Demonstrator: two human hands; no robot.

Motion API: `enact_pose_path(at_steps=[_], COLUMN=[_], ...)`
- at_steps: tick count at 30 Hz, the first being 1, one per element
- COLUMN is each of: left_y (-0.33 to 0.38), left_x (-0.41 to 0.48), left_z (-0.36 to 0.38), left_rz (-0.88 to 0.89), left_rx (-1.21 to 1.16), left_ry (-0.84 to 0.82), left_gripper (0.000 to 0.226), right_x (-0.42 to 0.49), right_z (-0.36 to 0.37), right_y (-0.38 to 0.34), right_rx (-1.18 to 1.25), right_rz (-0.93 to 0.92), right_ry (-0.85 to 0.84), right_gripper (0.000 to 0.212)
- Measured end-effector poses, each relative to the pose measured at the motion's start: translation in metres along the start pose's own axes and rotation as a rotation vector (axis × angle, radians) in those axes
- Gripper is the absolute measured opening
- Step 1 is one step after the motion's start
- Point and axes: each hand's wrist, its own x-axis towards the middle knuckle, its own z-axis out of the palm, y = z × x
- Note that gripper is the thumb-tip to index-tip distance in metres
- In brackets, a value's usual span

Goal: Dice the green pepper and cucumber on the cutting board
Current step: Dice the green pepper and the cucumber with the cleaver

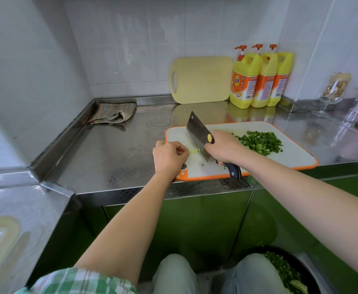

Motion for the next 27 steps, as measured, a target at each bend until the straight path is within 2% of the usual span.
enact_pose_path(at_steps=[6,12,17,22,27], left_y=[0.0051,0.0025,0.0013,0.0009,0.0018], left_x=[-0.0006,0.0000,0.0001,-0.0018,-0.0030], left_z=[-0.0009,0.0007,0.0007,0.0002,-0.0016], left_rz=[0.128,0.128,0.077,0.044,0.033], left_rx=[0.085,0.117,0.116,0.192,0.148], left_ry=[0.007,0.005,0.019,0.014,0.018], left_gripper=[0.008,0.012,0.014,0.012,0.012], right_x=[-0.0040,-0.0031,-0.0017,-0.0039,-0.0043], right_z=[-0.0039,0.0013,-0.0029,-0.0012,-0.0008], right_y=[-0.0021,-0.0029,-0.0036,-0.0060,-0.0052], right_rx=[-0.120,-0.083,-0.050,-0.058,-0.039], right_rz=[-0.018,0.033,0.015,0.042,0.013], right_ry=[0.015,-0.043,0.005,-0.094,-0.018], right_gripper=[0.011,0.007,0.012,0.006,0.011])
